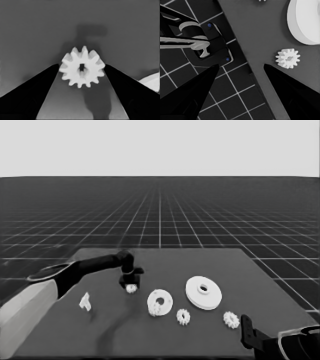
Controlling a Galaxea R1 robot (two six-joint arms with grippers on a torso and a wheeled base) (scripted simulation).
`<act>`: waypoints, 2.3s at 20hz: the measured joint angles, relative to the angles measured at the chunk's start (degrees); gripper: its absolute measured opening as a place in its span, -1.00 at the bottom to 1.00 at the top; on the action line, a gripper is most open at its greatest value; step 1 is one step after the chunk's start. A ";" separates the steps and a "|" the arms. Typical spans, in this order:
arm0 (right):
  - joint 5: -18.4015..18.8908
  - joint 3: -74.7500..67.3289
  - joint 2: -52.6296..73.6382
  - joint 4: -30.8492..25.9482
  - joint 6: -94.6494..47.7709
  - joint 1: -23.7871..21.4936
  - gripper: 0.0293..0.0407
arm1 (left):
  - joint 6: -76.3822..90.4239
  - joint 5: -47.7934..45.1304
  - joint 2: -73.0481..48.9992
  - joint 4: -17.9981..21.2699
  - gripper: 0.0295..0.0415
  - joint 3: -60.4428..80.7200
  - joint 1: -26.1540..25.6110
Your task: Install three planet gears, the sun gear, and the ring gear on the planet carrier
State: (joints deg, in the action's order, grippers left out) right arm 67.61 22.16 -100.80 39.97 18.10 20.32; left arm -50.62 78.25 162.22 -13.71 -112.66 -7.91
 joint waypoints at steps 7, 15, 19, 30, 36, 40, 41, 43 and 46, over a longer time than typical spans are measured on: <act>0.00 0.00 0.00 0.00 0.00 0.00 0.61 | 0.28 -0.25 0.15 -0.19 -0.72 -0.60 -0.18; 0.00 0.00 0.00 0.00 0.00 0.00 0.61 | -2.54 3.00 -2.18 2.10 -0.72 5.24 2.95; 0.00 0.00 0.00 0.00 0.00 0.00 0.61 | -4.23 6.34 -3.55 6.34 -0.72 8.90 9.00; 0.00 0.00 0.00 0.00 0.00 0.00 0.61 | -17.10 8.26 12.74 5.59 -0.72 5.70 9.17; 0.00 0.00 0.00 0.00 0.00 0.00 0.61 | -15.15 5.79 14.73 0.74 -0.72 1.16 3.77; 0.00 0.00 0.00 0.00 0.00 0.00 0.61 | -13.62 4.26 15.76 -1.24 -0.72 -1.73 1.38; 0.00 0.00 0.00 0.00 0.00 0.00 0.61 | -13.53 4.17 15.80 -1.35 -0.72 -1.91 1.22; 0.00 0.00 0.00 0.00 0.00 0.00 0.61 | -13.46 4.08 15.84 -1.46 -0.72 -2.07 1.07; 0.00 0.00 0.00 0.00 0.00 0.00 0.61 | -13.42 4.04 15.85 -1.50 0.27 -2.14 1.02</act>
State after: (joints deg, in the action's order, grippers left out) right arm 67.61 22.16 -100.80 39.97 18.10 20.32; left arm -64.04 82.29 178.07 -15.21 -114.80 -6.89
